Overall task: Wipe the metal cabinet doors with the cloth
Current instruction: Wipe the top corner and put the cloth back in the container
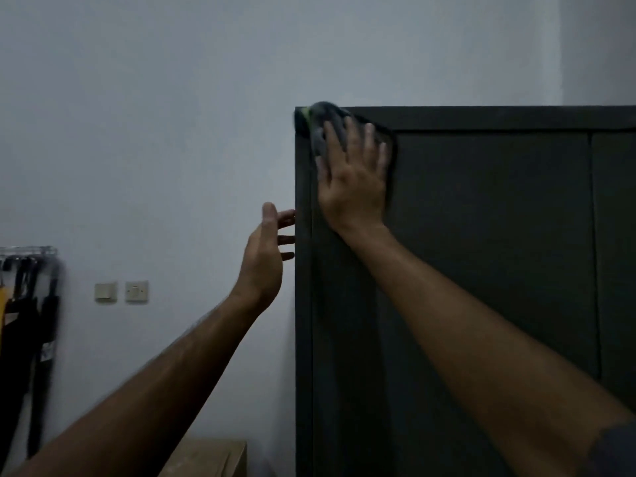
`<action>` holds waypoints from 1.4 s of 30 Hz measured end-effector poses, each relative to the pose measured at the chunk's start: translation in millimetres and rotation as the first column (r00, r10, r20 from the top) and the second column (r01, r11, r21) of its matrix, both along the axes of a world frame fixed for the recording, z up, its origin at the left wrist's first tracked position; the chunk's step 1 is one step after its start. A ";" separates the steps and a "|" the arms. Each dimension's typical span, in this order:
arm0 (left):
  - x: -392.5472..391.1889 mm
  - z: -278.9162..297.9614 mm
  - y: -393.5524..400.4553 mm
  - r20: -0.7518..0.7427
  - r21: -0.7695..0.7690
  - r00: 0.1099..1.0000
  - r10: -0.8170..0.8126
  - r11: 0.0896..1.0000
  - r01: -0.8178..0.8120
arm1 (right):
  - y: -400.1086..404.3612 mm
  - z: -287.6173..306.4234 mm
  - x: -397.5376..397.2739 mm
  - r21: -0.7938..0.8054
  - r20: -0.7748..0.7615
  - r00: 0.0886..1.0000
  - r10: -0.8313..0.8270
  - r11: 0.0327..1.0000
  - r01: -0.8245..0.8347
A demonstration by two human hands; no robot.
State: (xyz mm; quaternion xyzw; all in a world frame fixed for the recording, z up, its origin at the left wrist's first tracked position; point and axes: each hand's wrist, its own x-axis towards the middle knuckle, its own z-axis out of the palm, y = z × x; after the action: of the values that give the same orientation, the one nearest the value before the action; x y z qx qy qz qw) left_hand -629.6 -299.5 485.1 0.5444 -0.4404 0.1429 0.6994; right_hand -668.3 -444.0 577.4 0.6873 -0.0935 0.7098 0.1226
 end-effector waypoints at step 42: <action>316.3 -263.5 327.6 -0.567 0.416 0.789 0.238 0.909 0.025 | 267.0 -338.0 248.3 0.980 0.192 0.268 0.944 -0.168 -0.109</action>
State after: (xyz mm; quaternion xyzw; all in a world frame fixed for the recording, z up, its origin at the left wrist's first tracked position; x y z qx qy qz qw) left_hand -313.3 28.2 221.6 0.7175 -0.1809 -0.0924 0.6663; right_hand -420.1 -177.1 239.5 0.7400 -0.0871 0.1423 -0.6516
